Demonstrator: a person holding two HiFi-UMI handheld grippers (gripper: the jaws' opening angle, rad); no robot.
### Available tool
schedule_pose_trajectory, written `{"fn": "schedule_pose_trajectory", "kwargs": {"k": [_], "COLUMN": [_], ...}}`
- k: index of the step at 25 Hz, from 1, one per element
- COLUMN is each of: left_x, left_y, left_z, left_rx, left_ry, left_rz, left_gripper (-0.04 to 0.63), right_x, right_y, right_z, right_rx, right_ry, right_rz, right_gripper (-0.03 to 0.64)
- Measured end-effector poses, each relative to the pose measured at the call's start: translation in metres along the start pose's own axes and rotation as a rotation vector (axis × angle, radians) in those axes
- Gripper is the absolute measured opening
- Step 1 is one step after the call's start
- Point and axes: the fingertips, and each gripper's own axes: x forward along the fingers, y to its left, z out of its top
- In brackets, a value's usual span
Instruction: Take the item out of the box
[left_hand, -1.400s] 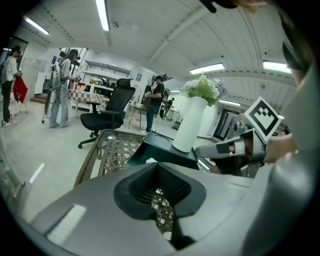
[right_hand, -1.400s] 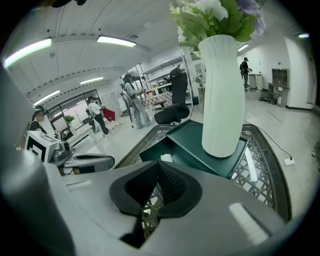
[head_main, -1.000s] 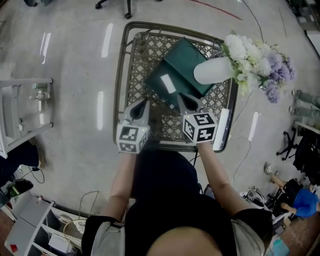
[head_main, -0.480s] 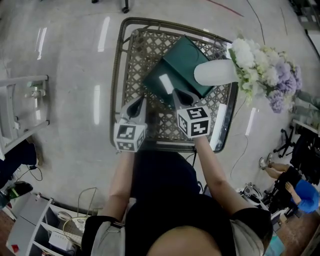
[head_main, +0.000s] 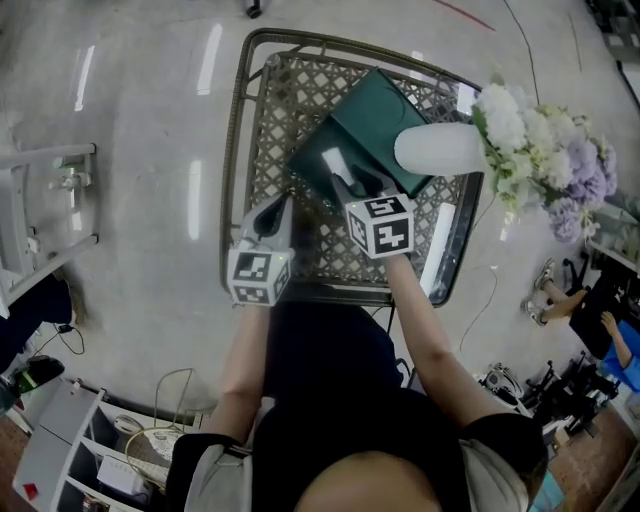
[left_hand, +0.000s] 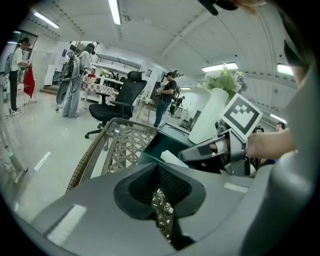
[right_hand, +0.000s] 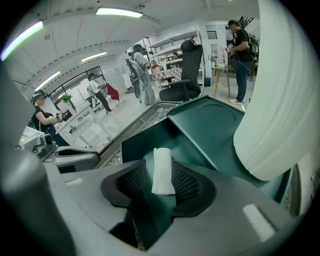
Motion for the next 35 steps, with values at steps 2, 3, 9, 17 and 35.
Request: {"fn": "schedule_pose_trajectory", "kwargs": {"k": [2, 3, 9, 17, 35], "left_x": [0.000, 0.000, 0.000, 0.007, 0.005], "left_y": [0.002, 0.003, 0.010, 0.016, 0.017], "left_z": [-0.003, -0.005, -0.012, -0.011, -0.011], "left_rx": [-0.007, -0.011, -0.027, -0.042, -0.047], "left_ry": [0.004, 0.006, 0.018, 0.021, 0.023], "left_rz": [0.004, 0.005, 0.011, 0.019, 0.009], "left_gripper": [0.008, 0.008, 0.008, 0.008, 0.008], "right_x": [0.006, 0.009, 0.023, 0.034, 0.044], "right_y": [-0.001, -0.002, -0.003, -0.002, -0.005], "right_z": [-0.001, -0.001, -0.005, -0.006, -0.014], "right_rx": [0.003, 0.005, 0.012, -0.029, -0.076], "right_ry": [0.013, 0.017, 0.050, 0.087, 0.127], "right_rz": [-0.002, -0.005, -0.016, -0.020, -0.088], "right_gripper": [0.178, 0.181, 0.198, 0.201, 0.186]}}
